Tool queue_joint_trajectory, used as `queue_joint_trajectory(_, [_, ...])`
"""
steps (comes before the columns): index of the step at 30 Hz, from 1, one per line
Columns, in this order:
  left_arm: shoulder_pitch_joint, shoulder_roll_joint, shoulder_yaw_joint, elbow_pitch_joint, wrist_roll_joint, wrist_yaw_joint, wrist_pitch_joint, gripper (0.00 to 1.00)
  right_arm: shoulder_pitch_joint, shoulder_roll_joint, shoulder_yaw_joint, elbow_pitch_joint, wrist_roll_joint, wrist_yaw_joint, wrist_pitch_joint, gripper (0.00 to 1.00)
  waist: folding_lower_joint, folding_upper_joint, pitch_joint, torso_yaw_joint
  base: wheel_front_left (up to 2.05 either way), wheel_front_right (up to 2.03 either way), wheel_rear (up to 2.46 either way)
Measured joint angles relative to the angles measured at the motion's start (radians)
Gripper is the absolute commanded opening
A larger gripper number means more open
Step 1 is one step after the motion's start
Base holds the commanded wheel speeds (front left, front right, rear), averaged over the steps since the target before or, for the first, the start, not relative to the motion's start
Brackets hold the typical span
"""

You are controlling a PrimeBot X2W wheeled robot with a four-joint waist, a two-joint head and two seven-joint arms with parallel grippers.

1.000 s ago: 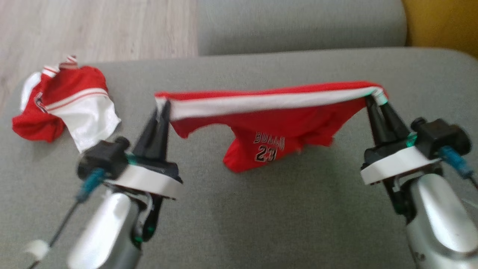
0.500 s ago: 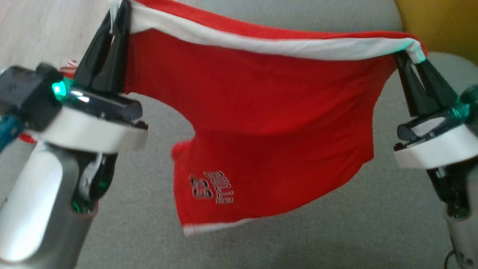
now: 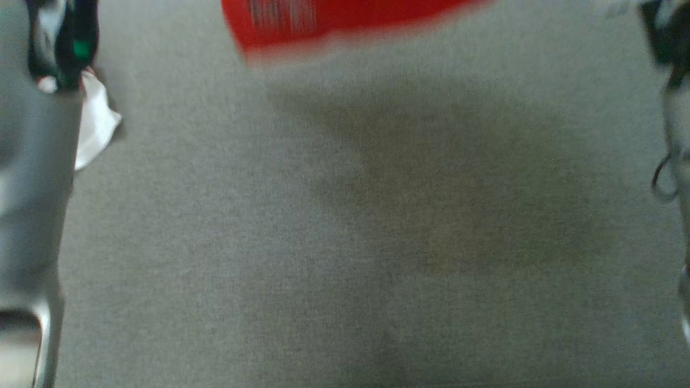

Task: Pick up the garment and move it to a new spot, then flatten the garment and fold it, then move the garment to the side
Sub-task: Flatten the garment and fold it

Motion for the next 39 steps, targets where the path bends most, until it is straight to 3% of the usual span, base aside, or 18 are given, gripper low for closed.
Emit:
queue_joint_trajectory(7, [-0.096, -0.082, 0.005, 0.184, 0.005, -0.004, -0.152, 0.0, -0.177, 0.054, -0.011, 0.285, -0.144, 0.0, -0.212, 0.0, -0.0001, 0.0, 0.13, 0.009, 0.0, 0.0, 0.0])
queue_joint_trajectory(15, [0.109, -0.132, -0.006, 0.292, -0.023, -0.035, -0.285, 0.0, -0.091, 0.098, -0.02, 0.439, -0.19, 0.0, -0.271, 0.0, -0.0001, -0.0001, 0.226, 0.036, 0.0, 0.0, 0.0])
queue_joint_trajectory(19, [0.239, -0.136, -0.003, 0.28, -0.04, -0.037, -0.314, 0.0, 0.039, 0.129, -0.039, 0.372, -0.168, 0.0, -0.272, 0.0, -0.0006, 0.0, 0.211, 0.045, 0.0, 0.0, 0.0])
queue_joint_trajectory(28, [0.532, -0.141, -0.002, 0.087, -0.038, -0.041, -0.332, 0.0, 0.352, 0.16, -0.063, 0.167, -0.129, 0.0, -0.272, 0.0, -0.0007, 0.0, 0.114, 0.055, 0.0, 0.0, 0.0])
queue_joint_trajectory(39, [0.987, -0.112, -0.013, -0.256, -0.038, 0.049, -0.307, 0.0, 0.782, 0.163, -0.104, -0.084, -0.108, 0.0, -0.263, 0.0, -0.0009, 0.0001, -0.086, 0.058, 0.0, 0.0, 0.0])
